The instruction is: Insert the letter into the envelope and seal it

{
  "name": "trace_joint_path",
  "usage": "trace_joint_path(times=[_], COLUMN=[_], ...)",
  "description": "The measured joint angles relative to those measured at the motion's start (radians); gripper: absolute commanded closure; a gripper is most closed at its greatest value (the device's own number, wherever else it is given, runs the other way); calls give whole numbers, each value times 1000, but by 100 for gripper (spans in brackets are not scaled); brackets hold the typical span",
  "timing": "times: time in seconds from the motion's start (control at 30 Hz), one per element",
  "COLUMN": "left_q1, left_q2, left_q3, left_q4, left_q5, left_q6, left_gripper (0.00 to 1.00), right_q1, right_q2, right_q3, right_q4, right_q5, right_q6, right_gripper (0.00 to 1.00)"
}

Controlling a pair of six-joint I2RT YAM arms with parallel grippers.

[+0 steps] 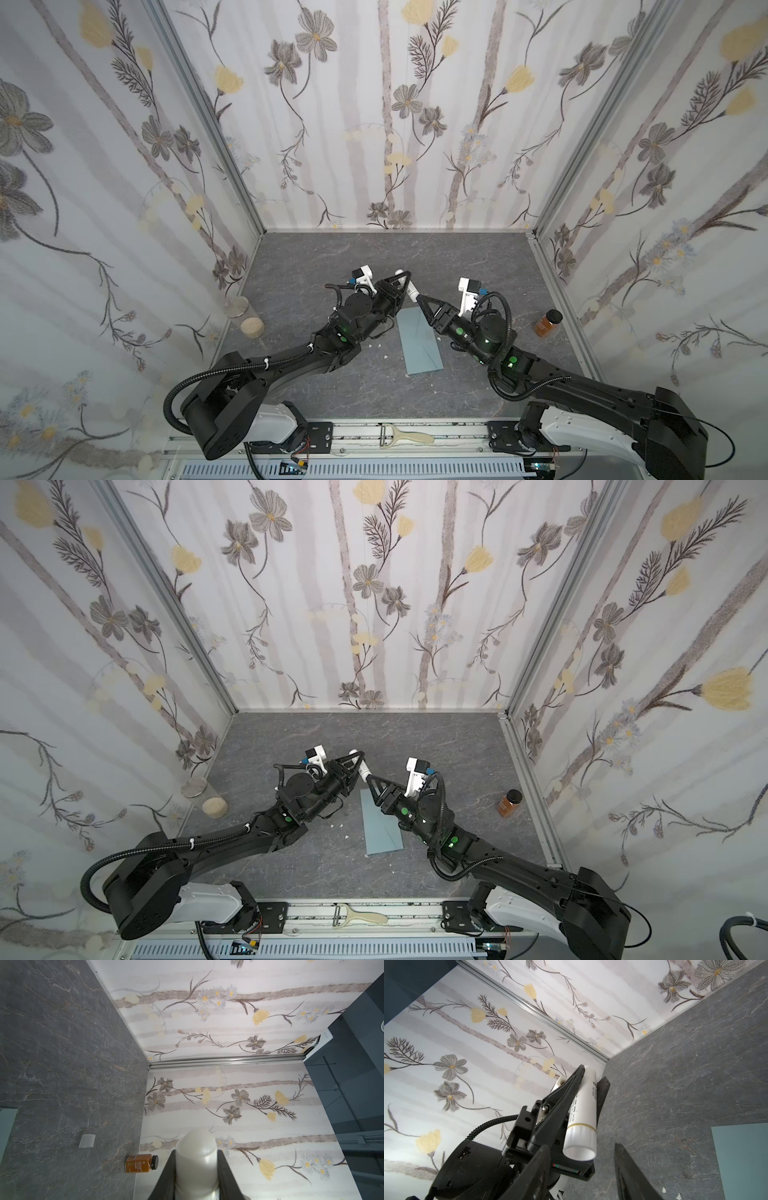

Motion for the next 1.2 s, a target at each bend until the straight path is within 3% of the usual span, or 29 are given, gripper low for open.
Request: trace_joint_path(times=[0.77,1.2], left_q1=[-66,-71], left_q2=[-35,-38], left_q3=[-36,-39], left_q4=[6,7], left_q5=[-187,-214], left_q6=[45,47], left_gripper=[100,100], right_q1=[19,19], right_q2=[80,102], right_q3=[44,66], right_q4=[12,18], right_q5=[21,18], right_q6=[18,18], right_gripper=[62,66])
